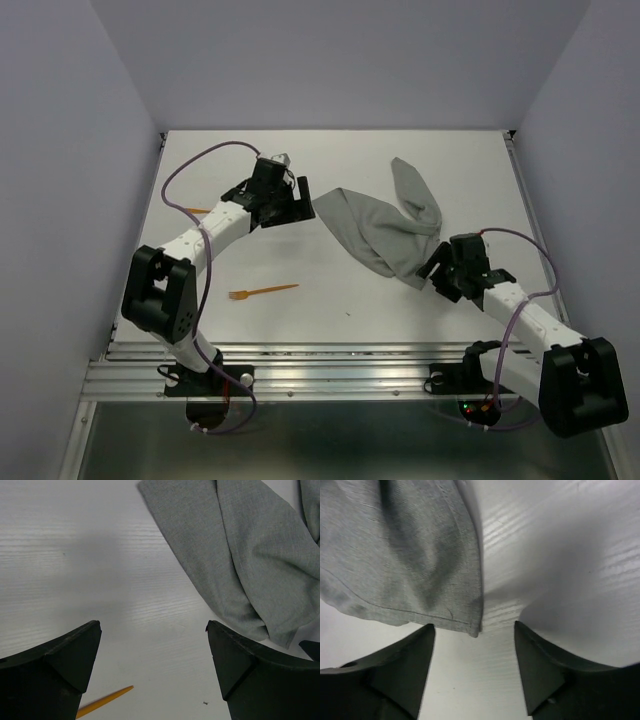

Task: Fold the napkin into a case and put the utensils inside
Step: Pick up the crumpled napkin from the center of the board.

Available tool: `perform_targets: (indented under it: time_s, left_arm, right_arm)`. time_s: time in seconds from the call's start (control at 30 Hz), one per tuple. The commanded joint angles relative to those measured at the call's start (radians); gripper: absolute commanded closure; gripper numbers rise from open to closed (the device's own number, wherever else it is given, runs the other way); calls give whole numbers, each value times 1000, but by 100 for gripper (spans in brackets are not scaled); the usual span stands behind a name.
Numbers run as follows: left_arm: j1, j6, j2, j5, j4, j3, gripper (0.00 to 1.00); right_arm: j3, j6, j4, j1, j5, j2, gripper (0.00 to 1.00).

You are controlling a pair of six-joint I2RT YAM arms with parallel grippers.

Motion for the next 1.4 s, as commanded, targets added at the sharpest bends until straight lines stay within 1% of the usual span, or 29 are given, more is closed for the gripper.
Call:
perform_targets:
  time_s: [0.0,0.03,0.07,0.1,0.17,0.3,0.37,0.47,0.5,0.53,0.57,0.6,0.73,0.83,0.93,0.97,1.03,1.07,1.13,1.17,1.2,1.23,1.3,1.33,1.37]
  left_arm:
    - [-16,-15,23,-28,-1,36,2]
    - [-18,-15,32,-28,2,38,2]
    - [-19,-15,37,-26,2,38,3]
    - [-19,-16,43,-25,6,38,3]
    - [-21,-22,47,-17,13,38,4]
    - [-21,-25,61,-6,20,39,4]
    - [-22,-27,66,-5,19,36,4]
    - [-22,-30,69,-3,22,28,4]
    - [-22,-30,70,-2,23,28,4]
    - [-24,-30,78,-2,28,31,4]
    - [-24,-30,87,-5,32,36,4]
    - [-24,-30,110,-5,43,41,4]
    - [-24,-34,217,6,31,123,5]
    - [-22,-50,296,-17,34,189,11]
    - [-22,-53,375,-32,20,293,20]
    - [-22,-53,397,-29,17,294,20]
    - [-24,-45,457,-28,-6,366,24]
    - [-24,-45,478,-40,-18,414,24]
    - [-24,-41,526,-89,-53,455,27]
    - [-22,-39,540,-97,-59,488,30]
    - [-24,-38,567,-100,-75,507,30]
    - [-24,-36,580,-100,-81,542,35]
    - [-24,-41,603,-143,-89,570,37]
    - [-26,-41,625,-158,-101,584,41]
    - [-26,-39,639,-164,-109,614,42]
  right_arm:
    - [-49,60,30,-1,-44,-41,35]
    - [-52,54,32,-1,-43,-41,39]
    - [-56,39,32,-1,-44,-33,40]
    - [-59,28,48,-1,-49,-32,47]
    - [-70,25,70,-1,-75,-23,48]
    - [-105,36,133,-1,-123,49,49]
    - [-118,42,165,-1,-129,88,51]
    - [-124,54,182,-1,-104,99,61]
    - [-124,56,185,-1,-97,99,65]
    - [-124,56,188,-1,-90,99,77]
    - [-118,57,190,-1,-78,102,85]
    - [-113,57,185,-1,-72,106,99]
    - [-95,60,164,-1,-61,100,99]
    - [-90,54,124,-1,-26,44,99]
    - [-79,40,56,-1,24,-41,99]
    - [-75,37,35,-1,25,-64,99]
    - [-59,33,-17,-1,48,-128,99]
    - [-55,33,-34,-1,61,-145,99]
    - [-43,33,-69,-1,72,-186,99]
    - [-39,31,-83,-1,77,-196,99]
    - [-38,31,-88,-1,77,-200,99]
    - [-33,31,-91,-1,74,-207,99]
    - [-30,34,-94,-1,72,-205,99]
    - [-30,34,-94,-1,71,-205,99]
    - [-27,36,-94,-1,69,-204,99]
